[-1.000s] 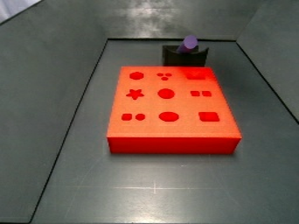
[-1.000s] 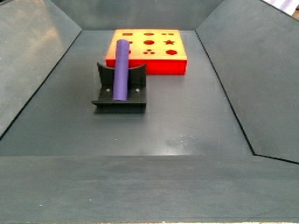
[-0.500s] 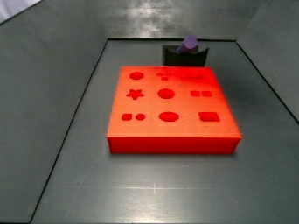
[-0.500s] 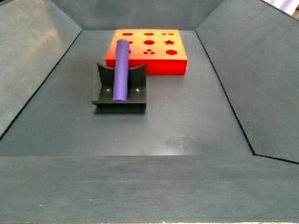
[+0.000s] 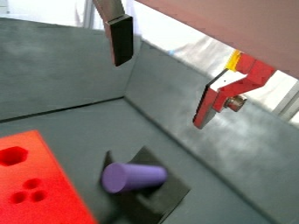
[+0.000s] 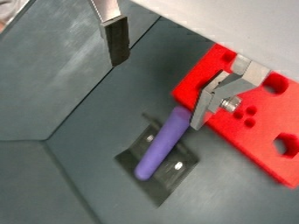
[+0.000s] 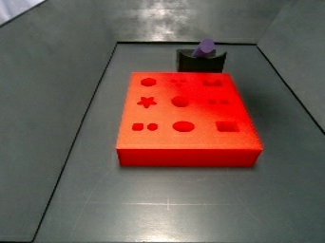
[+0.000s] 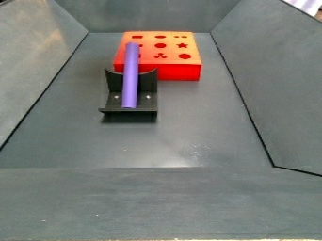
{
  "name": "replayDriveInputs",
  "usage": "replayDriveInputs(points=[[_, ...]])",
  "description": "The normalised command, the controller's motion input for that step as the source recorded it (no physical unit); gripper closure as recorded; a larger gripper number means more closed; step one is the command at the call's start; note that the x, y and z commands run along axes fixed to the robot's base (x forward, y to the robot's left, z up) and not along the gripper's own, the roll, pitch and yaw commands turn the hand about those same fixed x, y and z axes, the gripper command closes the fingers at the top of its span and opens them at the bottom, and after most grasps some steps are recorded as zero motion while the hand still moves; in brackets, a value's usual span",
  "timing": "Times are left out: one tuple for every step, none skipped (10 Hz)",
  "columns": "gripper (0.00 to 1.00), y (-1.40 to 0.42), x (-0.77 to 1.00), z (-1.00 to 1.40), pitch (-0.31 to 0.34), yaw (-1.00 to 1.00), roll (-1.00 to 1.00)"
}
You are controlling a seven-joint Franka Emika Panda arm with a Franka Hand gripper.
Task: Pick up the round object. Move up. Place the round object on the fixture. Regrasp the round object. Move to above the board. Insert the round object.
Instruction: Regrasp the round object.
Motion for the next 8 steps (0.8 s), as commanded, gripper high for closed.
replayDriveInputs(points=[[0.00,-0.04,0.07,-0.01,0.071,0.04,1.00],[0.00,-0.04,0.08,-0.01,0.086,0.05,1.00],[0.00,-0.04,0.09,0.00,0.121,0.07,1.00],[0.00,-0.05,0.09,0.00,0.153,0.09,1.00],[0.00,-0.05,0.10,-0.01,0.177,0.12,0.87],[0.00,-0.05,0.10,-0.01,0.172,0.14,0.74],[0.00,-0.05,0.10,-0.01,0.149,0.17,0.42],[0.00,-0.04,0.10,0.00,0.135,0.18,0.33]])
